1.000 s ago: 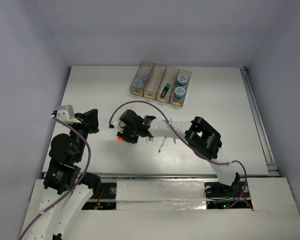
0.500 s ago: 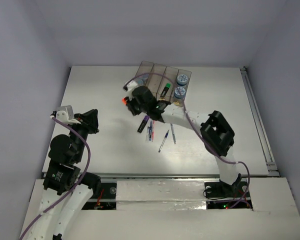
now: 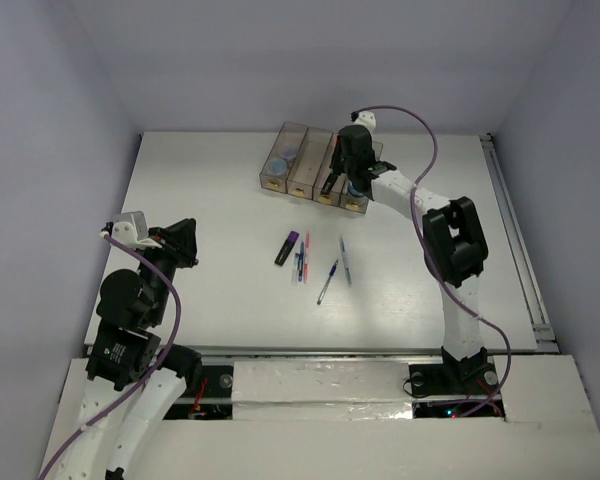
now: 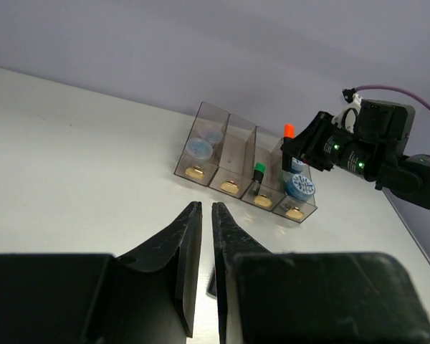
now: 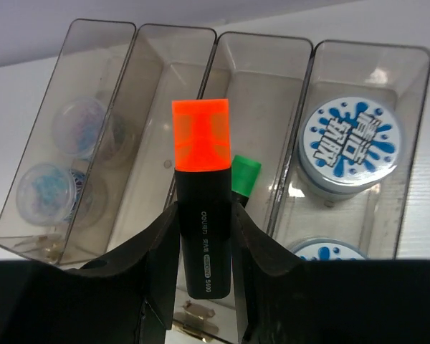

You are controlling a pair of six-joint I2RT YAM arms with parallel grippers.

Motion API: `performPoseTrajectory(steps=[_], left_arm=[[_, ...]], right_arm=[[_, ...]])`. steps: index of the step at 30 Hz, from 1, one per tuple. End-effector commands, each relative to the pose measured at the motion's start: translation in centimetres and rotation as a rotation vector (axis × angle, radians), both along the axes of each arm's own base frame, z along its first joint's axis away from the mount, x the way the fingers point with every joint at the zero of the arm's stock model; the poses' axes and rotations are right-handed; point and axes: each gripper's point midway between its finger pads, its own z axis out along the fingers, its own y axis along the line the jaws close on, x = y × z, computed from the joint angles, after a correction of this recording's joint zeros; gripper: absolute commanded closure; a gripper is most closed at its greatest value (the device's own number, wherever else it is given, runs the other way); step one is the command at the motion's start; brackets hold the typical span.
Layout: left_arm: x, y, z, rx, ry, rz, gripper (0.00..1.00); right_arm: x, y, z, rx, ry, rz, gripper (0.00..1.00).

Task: Sort the stationery into containers
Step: Place the pen in the storage box.

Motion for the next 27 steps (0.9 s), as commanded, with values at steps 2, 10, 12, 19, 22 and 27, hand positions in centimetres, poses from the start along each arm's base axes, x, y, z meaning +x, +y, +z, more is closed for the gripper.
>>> performPoseTrajectory(steps=[2,10,12,19,22,27], left_arm=[[-0.1,-0.2,1.6,-0.013,-0.059,-0.012,0.91],[-0.1,-0.1,1.6,-0.012,-0.059,-0.009,0.90],[-0.1,-0.1,1.7,-0.013,-0.060,-0.009,0.90],[0.0,-0.3,1.6,-0.013,-0.057,-0.014,0.90],[-0.1,-0.2,1.7,-0.013,-0.062,-0.014,0.88],[-0.1,-0.2,1.7,-0.013,-0.063,-0.012,0.87]], right_arm=[[1.5,0.5,1.1,0.089,-0.042,-0.085,0.90],[1.8,-1.0,-0.6,0.100,-0.022,-0.178,0.68],[1.7,-1.2,-0.3,0.092,-0.027,-0.181,0.52],[0.2,-0.3,1.9,0.100,-0.056,-0.094,0.38],[-2.2,1.9,1.7,0.092,-0.057,-0.014,0.78],[-9.8,9.5,-0.6,0.054,-0.014,0.181,1.00]])
